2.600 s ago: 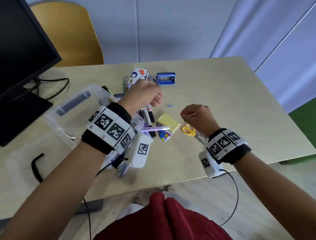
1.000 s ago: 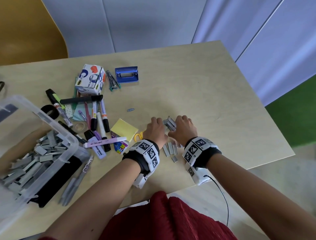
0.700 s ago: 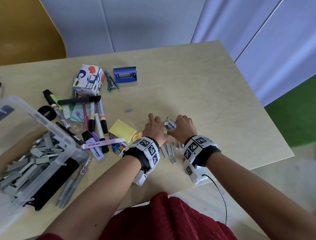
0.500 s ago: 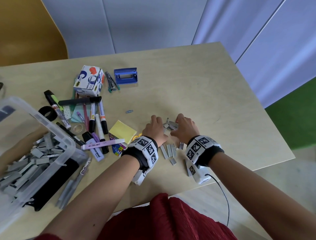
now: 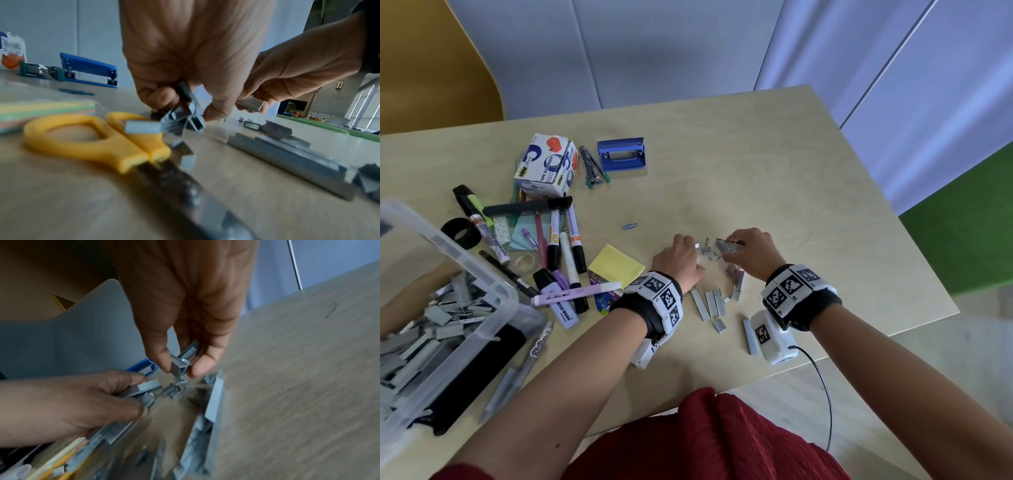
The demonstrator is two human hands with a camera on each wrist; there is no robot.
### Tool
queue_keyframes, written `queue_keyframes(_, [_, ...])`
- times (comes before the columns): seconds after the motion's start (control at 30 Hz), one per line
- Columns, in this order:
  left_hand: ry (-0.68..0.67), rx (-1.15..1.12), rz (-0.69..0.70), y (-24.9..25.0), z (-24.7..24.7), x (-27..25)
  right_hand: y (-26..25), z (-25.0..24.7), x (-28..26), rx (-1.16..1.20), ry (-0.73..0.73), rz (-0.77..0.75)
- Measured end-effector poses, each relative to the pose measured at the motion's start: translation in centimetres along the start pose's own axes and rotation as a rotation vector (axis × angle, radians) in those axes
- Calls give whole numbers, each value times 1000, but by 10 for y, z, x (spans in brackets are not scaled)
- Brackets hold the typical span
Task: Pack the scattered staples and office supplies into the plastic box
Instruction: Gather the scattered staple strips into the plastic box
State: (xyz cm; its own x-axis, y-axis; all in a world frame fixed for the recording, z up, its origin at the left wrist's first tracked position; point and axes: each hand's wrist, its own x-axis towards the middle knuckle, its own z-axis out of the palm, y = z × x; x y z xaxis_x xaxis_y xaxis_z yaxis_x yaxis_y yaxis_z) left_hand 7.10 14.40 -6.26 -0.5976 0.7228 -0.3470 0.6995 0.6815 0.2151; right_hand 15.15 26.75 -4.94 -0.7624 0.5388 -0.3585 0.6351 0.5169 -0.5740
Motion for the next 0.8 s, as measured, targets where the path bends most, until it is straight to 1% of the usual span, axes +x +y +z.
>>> queue_keyframes(0.1, [27, 5, 10, -1, -4, 2, -3, -1, -1, 7, 14, -34])
queue_keyframes(0.17, [13, -173, -26, -5, -6, 6, -5, -2, -2, 15, 21, -48])
queue_keyframes(0.27, [-7, -719, -112, -13, -5, 11, -10, -5, -5, 49, 32, -74])
queue_keyframes(0.33, [-21, -1143, -219, -18, -4, 11, -18, -9, -8, 83, 53, -97])
queue_keyframes(0.4, [-84, -1573, -353, -18, -6, 5, -27, -12, -12, 107, 78, -135])
queue_keyframes(0.47, [-170, -1893, -463, -21, -9, -1, -38, -12, -16, 101, 76, -196])
queue_keyframes(0.53, [-232, -2068, -514, -25, -11, -6, -49, -7, -21, 88, 54, -270])
queue_keyframes(0.57, [-234, -2124, -524, -27, -10, -7, -54, -4, -23, 80, 41, -306])
queue_keyframes(0.7, [-162, -2241, -544, -26, -8, -12, -70, 11, -32, 3, -8, -416])
queue_keyframes(0.8, [-154, -2401, -539, -24, -10, -17, -76, 19, -34, -48, -32, -470])
